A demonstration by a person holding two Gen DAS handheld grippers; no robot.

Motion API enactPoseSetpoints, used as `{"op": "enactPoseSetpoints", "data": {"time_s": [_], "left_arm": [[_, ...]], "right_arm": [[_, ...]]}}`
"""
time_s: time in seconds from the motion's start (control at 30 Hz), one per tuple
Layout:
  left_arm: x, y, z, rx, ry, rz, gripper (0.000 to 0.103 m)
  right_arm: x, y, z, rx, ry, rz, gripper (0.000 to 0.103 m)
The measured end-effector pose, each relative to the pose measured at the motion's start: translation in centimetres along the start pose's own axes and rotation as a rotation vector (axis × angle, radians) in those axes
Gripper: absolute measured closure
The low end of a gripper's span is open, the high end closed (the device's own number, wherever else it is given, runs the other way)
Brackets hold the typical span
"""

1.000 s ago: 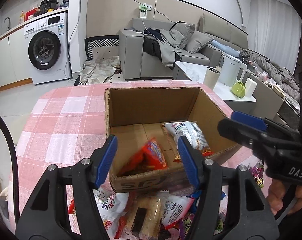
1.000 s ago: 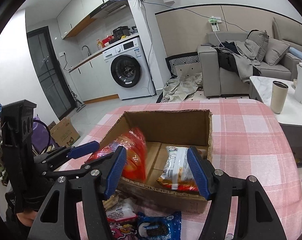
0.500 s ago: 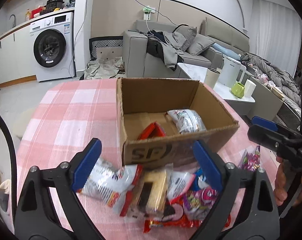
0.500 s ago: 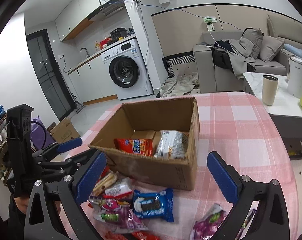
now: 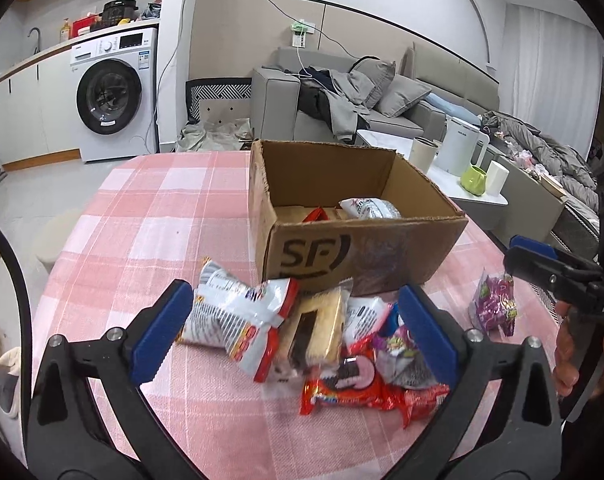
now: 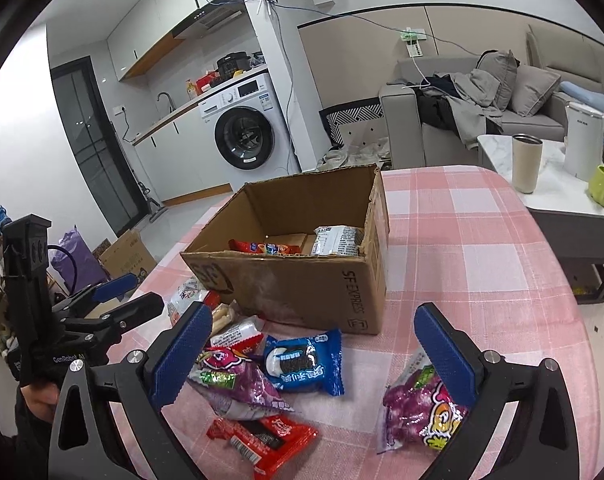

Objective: Organize snacks
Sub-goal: 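Move the right tool to the purple candy bag on the tablecloth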

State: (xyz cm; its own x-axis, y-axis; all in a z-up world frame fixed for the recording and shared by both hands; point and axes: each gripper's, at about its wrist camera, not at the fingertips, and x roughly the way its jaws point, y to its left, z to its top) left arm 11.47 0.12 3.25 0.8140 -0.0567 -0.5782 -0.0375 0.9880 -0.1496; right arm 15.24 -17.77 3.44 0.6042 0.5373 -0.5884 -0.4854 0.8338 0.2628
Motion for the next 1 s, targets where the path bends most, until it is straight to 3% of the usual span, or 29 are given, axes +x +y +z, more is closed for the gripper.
{"op": "enactPoseSetpoints", "data": {"time_s": [0.53,0.87,1.0], "left_arm": [[-1.4,-0.1,-1.3,0.004,0.006,0.010,0.001],[-1.4,-0.8,-1.8,0.038,0.008,0.002,0.001],[-0.8,-0.6,-1.9,0.042,0.028,0.016,0.001]], "right_arm": [[0.1,0.5,-1.7,-0.049,0.062,-0.051,0.000],[-0.2,-1.5,-1.5,-0.035,0.085,-0.107,0.000],[0.4,-2.9,-1.7,-0.015,0.135,-0.142,0.000]]}}
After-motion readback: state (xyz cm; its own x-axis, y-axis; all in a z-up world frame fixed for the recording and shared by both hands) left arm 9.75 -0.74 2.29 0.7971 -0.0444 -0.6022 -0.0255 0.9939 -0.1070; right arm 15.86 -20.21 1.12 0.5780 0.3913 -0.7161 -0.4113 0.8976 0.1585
